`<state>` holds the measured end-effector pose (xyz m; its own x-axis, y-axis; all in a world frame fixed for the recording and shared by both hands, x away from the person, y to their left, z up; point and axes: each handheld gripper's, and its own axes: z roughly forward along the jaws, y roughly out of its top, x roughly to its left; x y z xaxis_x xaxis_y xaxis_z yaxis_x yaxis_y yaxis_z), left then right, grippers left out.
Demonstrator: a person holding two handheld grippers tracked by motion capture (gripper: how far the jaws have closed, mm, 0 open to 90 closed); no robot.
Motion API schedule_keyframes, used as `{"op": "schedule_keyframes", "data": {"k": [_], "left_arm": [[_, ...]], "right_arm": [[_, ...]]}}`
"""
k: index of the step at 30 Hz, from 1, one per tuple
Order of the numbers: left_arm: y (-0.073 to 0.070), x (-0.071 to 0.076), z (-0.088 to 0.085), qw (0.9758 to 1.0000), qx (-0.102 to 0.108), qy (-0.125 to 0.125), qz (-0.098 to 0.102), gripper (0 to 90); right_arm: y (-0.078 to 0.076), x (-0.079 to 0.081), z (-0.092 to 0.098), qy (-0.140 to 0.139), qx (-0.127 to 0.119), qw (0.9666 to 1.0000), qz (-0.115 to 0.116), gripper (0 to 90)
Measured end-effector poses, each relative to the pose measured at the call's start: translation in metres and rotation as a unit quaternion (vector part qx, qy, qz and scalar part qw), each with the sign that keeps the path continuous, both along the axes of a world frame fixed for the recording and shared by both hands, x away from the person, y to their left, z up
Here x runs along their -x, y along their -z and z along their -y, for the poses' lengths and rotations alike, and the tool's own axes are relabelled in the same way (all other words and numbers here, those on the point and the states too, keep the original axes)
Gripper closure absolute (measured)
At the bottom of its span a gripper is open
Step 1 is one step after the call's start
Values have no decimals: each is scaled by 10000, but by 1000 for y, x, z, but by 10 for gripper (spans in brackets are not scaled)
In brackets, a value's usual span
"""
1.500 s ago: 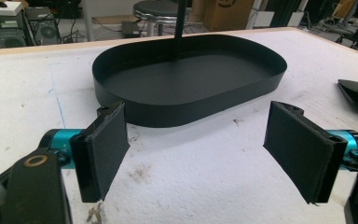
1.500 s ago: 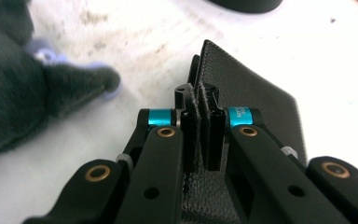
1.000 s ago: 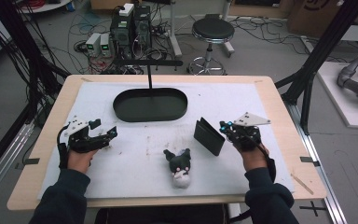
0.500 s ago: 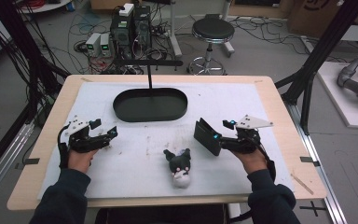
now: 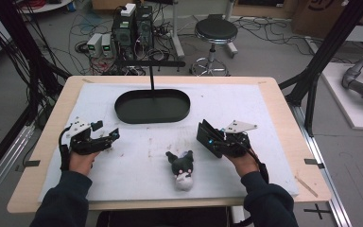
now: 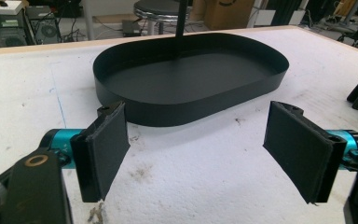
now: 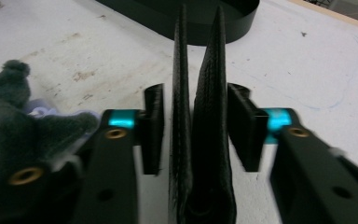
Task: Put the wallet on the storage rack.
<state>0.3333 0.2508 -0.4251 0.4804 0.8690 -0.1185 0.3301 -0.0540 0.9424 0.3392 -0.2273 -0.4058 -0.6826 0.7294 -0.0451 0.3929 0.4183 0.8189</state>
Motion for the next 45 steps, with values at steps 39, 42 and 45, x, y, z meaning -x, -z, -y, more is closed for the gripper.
{"op": "schedule_keyframes", "data": {"k": [39, 42, 45], "left_arm": [[2, -4, -7, 10000, 37, 4, 35, 218], [2, -4, -8, 10000, 33, -5, 36, 218], [2, -3, -9, 10000, 28, -4, 34, 218]], "right_arm": [[-61, -121, -142, -1037, -357, 9938, 194, 786], [-50, -133, -159, -1048, -316, 9938, 213, 786], [-39, -144, -170, -951, -293, 9950, 61, 786]]}}
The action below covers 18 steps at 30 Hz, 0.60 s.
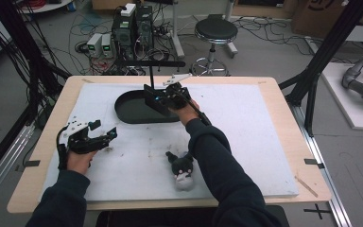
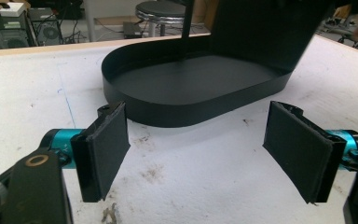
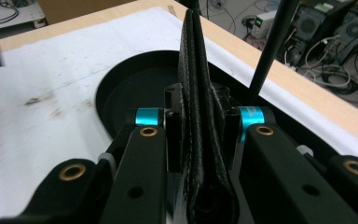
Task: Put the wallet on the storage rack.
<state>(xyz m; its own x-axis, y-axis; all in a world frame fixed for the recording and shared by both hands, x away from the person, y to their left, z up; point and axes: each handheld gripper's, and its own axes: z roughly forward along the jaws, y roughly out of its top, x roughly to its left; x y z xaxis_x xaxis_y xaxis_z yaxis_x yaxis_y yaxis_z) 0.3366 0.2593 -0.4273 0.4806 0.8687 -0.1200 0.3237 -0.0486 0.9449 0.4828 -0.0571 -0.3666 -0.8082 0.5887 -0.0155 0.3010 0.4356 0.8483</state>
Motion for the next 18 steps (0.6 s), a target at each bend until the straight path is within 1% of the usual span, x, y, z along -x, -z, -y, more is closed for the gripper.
{"op": "schedule_keyframes", "data": {"k": [2, 4, 5, 7, 8, 9, 10, 11, 14, 17, 18], "left_arm": [[0, 0, 0, 10000, 10, -5, -1, 218], [0, 0, 0, 10000, 0, 1, -4, 218], [0, 0, 0, 10000, -10, 1, -3, 218], [0, 0, 0, 10000, -9, -4, -5, 218], [0, 0, 0, 10000, -5, 0, -6, 218], [0, 0, 0, 10000, -10, 2, -8, 218], [0, 1, 0, 10000, -10, 1, -4, 218], [0, 1, 0, 10000, -12, -1, -4, 218], [0, 1, -1, 10000, -7, -17, -1, 218], [0, 1, -2, 10000, -11, -24, -7, 218], [0, 2, -2, 10000, -11, -28, -8, 218]], "right_arm": [[7, -7, -4, 68, -38, 9999, -76, 786], [15, -15, -5, 210, -152, 9993, -260, 786], [15, -15, -5, 210, -152, 9993, -260, 786], [22, -20, -5, 335, -57, 9990, -290, 782], [26, -23, -3, 419, 31, 9985, -360, 770], [29, -25, -1, 519, 85, 9977, -419, 739], [31, -27, 1, 645, 74, 9968, -463, 652], [31, -29, 4, 808, 81, 9957, -454, 597], [29, -32, 13, 1066, 186, 9936, -329, 585], [28, -34, 20, 1349, 404, 9896, -280, 586], [28, -35, 23, 1434, 429, 9883, -287, 587]]}}
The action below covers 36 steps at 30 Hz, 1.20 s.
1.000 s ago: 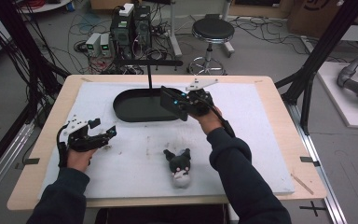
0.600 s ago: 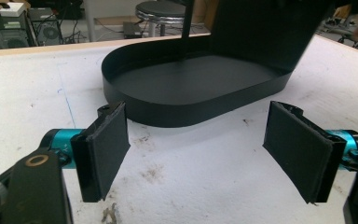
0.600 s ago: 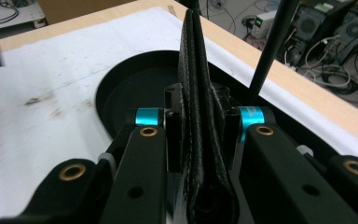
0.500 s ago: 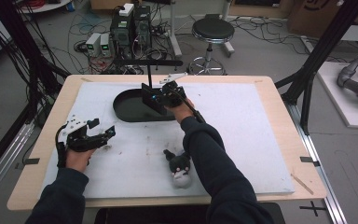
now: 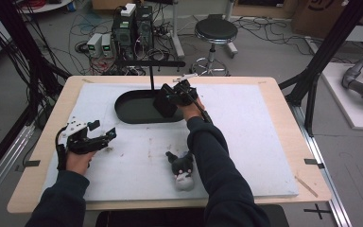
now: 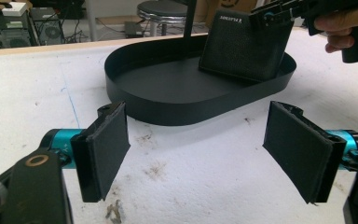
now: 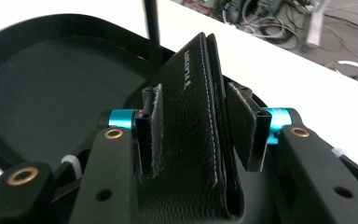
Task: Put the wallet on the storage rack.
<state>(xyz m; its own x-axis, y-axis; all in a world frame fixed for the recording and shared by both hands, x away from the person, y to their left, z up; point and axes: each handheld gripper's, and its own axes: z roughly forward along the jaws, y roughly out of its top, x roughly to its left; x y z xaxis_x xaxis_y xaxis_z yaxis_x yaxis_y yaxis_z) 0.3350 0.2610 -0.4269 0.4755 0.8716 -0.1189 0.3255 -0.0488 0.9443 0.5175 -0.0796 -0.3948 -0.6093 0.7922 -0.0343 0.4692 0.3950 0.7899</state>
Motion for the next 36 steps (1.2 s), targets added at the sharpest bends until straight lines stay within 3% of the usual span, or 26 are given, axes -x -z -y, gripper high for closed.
{"op": "schedule_keyframes", "data": {"k": [4, 7, 8, 10, 13, 16, 19, 20, 23, 26, 28, 30, 32, 34, 36], "left_arm": [[0, 0, 0, 10000, -9, -1, -1, 218], [0, 0, 0, 10000, -5, -2, -4, 218], [0, 0, 0, 10000, -14, -11, 5, 218], [0, 0, 0, 10000, -2, -8, -8, 218], [0, 0, -1, 10000, 22, 0, 0, 218], [1, 0, -1, 10000, -1, 1, -12, 218], [0, 0, 0, 10000, -13, -4, -7, 218], [0, 0, 0, 10000, -9, 0, -7, 218], [0, 1, 0, 10000, -16, -9, 2, 218], [0, 0, 0, 10000, -8, -18, -6, 218], [0, 0, -1, 10000, 46, -22, -6, 220], [1, -1, -1, 10000, 47, -20, -8, 221], [1, -1, -1, 10000, 55, -35, -22, 221], [1, 0, -1, 10000, 53, -29, -36, 221], [1, 0, -1, 10000, 74, -27, -30, 221]], "right_arm": [[5, -3, 7, 101, 139, 9997, -166, 610], [12, -5, 7, 21, 60, 9991, -429, 578], [13, -5, 6, 18, 149, 9991, -398, 575], [11, -5, 7, -113, -11, 9992, -384, 542], [4, -1, 11, -116, -6, 9997, -228, 344], [-6, 7, 24, -129, -23, 9998, -114, 324], [-16, 16, 41, -183, 112, 9996, -174, 315], [-19, 19, 48, -205, 100, 9995, -207, 315], [-27, 36, 73, -220, -93, 9997, -11, 314], [-33, 48, 97, -134, 24, 9997, -220, 279], [-36, 63, 115, -184, 10, 9998, 63, 281], [-39, 74, 131, -101, 119, 9999, -11, 279], [-40, 87, 148, -67, 27, 9998, 203, 277], [-40, 97, 160, 26, 131, 9999, 64, 242], [-38, 109, 171, 15, 18, 9997, 228, 242]]}}
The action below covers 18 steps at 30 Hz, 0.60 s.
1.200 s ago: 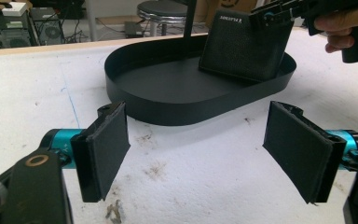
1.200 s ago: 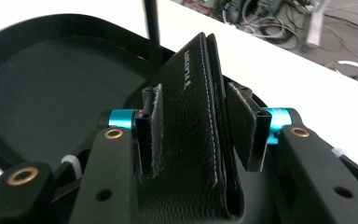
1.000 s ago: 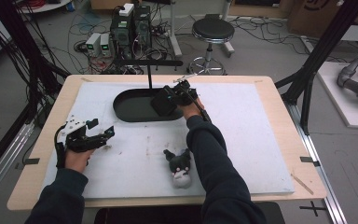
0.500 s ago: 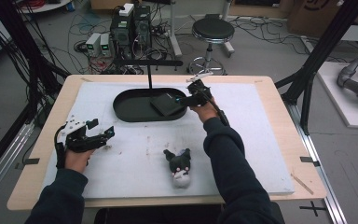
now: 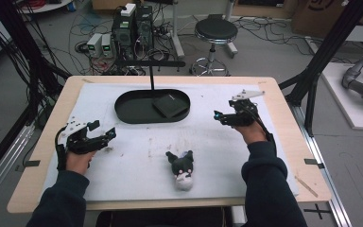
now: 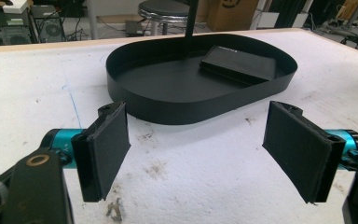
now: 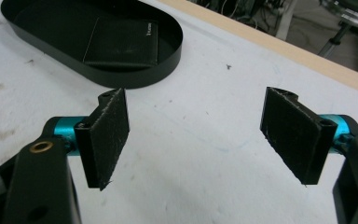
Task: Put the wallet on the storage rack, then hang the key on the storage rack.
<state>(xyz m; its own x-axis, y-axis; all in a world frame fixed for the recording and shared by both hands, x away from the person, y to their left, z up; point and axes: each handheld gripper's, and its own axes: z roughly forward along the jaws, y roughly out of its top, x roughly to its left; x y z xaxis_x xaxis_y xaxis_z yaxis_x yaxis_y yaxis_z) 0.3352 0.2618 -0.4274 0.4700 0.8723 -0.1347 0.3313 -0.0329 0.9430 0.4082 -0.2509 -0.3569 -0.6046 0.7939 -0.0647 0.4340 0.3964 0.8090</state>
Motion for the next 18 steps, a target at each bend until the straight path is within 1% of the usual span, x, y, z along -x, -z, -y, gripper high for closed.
{"op": "schedule_keyframes", "data": {"k": [3, 5, 6, 7, 8, 9, 10, 14, 16, 18], "left_arm": [[1, 0, 0, 10000, -22, -8, -24, 221], [1, 1, 0, 10000, -28, -14, -23, 221], [1, 1, 1, 10000, -29, -11, -17, 221], [1, 1, 2, 10000, -22, -22, -14, 221], [1, 1, 2, 10000, -23, -15, -11, 221], [1, 0, 3, 10000, -20, -9, -10, 221], [1, -1, 4, 10000, -29, -1, -14, 221], [2, -4, 7, 10000, 2, 35, -6, 222], [2, -4, 7, 10000, -5, 52, -29, 224], [1, -4, 7, 10000, 35, 36, -4, 224]], "right_arm": [[7, 13, 10, 11, 14, 9999, 133, 233], [13, 19, 13, 79, -14, 9998, 168, 228], [19, 21, 16, 150, -64, 9997, 165, 228], [25, 23, 18, 202, -114, 9996, 143, 228], [29, 23, 19, 207, -122, 9997, 67, 228], [32, 23, 20, 203, -59, 9998, -32, 228], [33, 23, 21, 220, -28, 9997, -64, 228], [30, 28, 24, 238, -117, 9996, 66, 227], [30, 30, 23, 196, -122, 9997, 51, 226], [31, 31, 22, 168, -132, 9998, 33, 225]]}}
